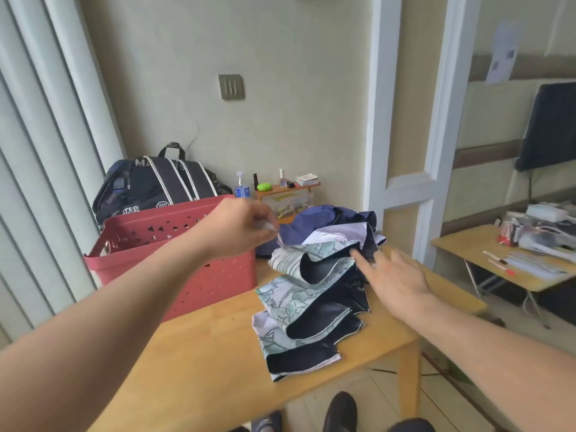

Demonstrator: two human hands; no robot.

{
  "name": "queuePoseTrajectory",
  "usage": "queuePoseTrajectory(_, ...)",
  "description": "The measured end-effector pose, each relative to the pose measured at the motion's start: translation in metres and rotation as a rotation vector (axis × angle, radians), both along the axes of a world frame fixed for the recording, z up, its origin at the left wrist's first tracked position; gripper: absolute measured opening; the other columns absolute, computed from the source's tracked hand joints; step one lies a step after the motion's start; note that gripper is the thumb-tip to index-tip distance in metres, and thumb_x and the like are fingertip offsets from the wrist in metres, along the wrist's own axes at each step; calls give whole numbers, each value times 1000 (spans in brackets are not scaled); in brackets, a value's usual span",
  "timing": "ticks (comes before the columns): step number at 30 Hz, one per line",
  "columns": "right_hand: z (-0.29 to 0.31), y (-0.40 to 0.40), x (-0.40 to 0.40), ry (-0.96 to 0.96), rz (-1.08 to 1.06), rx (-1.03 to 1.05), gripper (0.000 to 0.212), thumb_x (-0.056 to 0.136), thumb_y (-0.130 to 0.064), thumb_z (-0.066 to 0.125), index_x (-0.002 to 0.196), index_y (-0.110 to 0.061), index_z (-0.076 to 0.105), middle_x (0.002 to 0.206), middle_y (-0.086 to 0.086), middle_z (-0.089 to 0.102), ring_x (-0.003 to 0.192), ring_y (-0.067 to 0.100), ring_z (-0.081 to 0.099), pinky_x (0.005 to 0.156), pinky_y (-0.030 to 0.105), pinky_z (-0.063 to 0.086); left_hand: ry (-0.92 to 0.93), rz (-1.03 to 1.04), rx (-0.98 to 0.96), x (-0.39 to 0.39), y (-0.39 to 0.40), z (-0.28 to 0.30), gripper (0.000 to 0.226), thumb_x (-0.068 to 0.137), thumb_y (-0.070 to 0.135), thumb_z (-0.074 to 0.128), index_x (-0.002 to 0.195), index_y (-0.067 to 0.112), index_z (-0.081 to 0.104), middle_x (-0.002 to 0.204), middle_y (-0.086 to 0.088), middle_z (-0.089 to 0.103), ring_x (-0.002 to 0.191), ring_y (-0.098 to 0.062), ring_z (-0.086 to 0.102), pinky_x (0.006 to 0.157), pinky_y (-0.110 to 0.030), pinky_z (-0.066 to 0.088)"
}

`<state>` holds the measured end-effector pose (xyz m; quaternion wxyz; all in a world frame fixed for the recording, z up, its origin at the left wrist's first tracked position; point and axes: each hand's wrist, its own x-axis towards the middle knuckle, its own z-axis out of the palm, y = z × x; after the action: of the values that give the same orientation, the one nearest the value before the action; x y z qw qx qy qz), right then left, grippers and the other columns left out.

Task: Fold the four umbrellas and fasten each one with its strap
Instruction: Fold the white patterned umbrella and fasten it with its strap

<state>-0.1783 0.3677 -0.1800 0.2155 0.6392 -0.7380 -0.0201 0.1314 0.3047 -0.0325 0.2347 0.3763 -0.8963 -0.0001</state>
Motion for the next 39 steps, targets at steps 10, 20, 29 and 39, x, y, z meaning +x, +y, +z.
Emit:
queuePoseTrajectory(10, 99, 19, -41, -881, 165, 39, 90, 99, -40, 67, 155, -58, -1, 126, 9, 71, 85, 18, 69, 71, 33, 48, 347, -31, -85, -32, 11, 100, 18, 100, 29, 66, 110, 27, 80, 54, 12, 59, 47, 10, 50, 53, -9, 38)
queuePoseTrajectory(20, 66, -37, -99, -1549, 9, 390, 29, 103, -34, 59, 121, -12, 50, 76, 19, 61, 45, 17, 40, 39, 20, 29, 239, 25, -65, -101, -27, 117, 12, 87, 33, 70, 90, 34, 82, 84, 16, 76, 78, -3, 69, 78, -28, 60)
queuePoseTrajectory(29, -67, -85, -132, -856, -145, -122, 38, 89, -61, 70, 94, -26, 56, 88, -3, 63, 73, 16, 62, 60, 33, 48, 106, -53, 14, -108, -76, -6, 17, 100, 43, 65, 111, 32, 72, 90, 11, 70, 80, -10, 63, 74, -28, 46)
queuePoseTrajectory(39, -88, -56, -114, -718, -111, -371, 34, 95, -36, 71, 121, -21, 56, 135, 7, 45, 124, 35, 43, 94, 50, 46, -51, -356, 248, -50, -54, -201, 65, 77, 19, 68, 133, 51, 60, 138, 10, 44, 125, -17, 48, 107, -42, 42)
